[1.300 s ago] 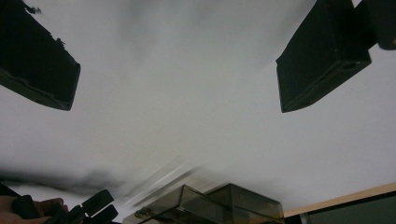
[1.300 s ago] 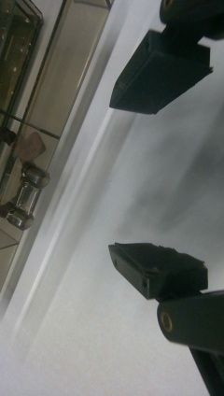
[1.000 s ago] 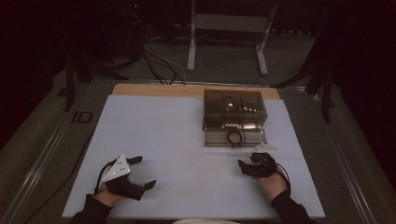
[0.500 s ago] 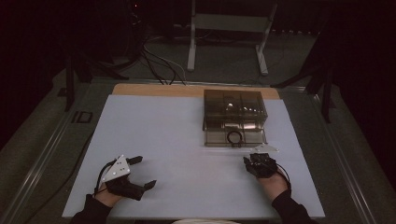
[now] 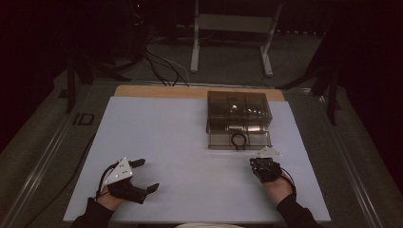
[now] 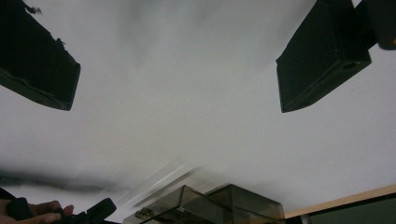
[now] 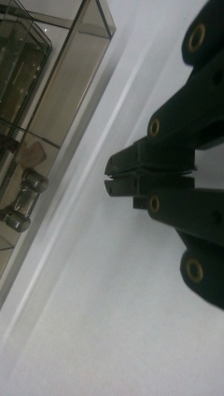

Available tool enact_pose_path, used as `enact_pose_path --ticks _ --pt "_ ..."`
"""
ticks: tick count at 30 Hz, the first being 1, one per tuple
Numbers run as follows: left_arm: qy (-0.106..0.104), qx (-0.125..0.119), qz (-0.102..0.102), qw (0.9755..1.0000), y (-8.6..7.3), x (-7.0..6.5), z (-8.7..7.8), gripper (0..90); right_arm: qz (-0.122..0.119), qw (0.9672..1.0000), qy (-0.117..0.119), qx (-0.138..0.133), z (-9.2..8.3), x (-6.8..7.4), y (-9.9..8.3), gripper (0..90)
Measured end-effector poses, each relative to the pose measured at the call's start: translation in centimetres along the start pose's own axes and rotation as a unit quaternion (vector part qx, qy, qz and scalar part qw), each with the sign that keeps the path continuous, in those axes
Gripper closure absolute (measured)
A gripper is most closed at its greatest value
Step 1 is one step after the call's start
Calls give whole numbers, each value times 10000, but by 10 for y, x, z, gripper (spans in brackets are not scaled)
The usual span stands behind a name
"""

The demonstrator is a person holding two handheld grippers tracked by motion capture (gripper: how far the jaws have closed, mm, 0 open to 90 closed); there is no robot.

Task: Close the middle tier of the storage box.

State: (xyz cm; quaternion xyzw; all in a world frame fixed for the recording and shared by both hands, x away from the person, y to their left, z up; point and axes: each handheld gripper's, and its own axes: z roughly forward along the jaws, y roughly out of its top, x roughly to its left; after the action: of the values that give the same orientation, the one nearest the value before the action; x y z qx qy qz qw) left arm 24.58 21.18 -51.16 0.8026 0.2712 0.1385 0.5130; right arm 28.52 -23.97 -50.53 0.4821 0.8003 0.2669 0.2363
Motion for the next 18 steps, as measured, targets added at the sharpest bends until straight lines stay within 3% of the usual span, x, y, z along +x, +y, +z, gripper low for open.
enact_pose_path --ticks 7,18 --pt "-6 16 -5 10000 0 1 0 9 -4 9999 57 -91 -3 0 2 900" --pt "0 22 -2 10000 0 1 0 9 28 9996 -71 -256 -7 -2 5 900"
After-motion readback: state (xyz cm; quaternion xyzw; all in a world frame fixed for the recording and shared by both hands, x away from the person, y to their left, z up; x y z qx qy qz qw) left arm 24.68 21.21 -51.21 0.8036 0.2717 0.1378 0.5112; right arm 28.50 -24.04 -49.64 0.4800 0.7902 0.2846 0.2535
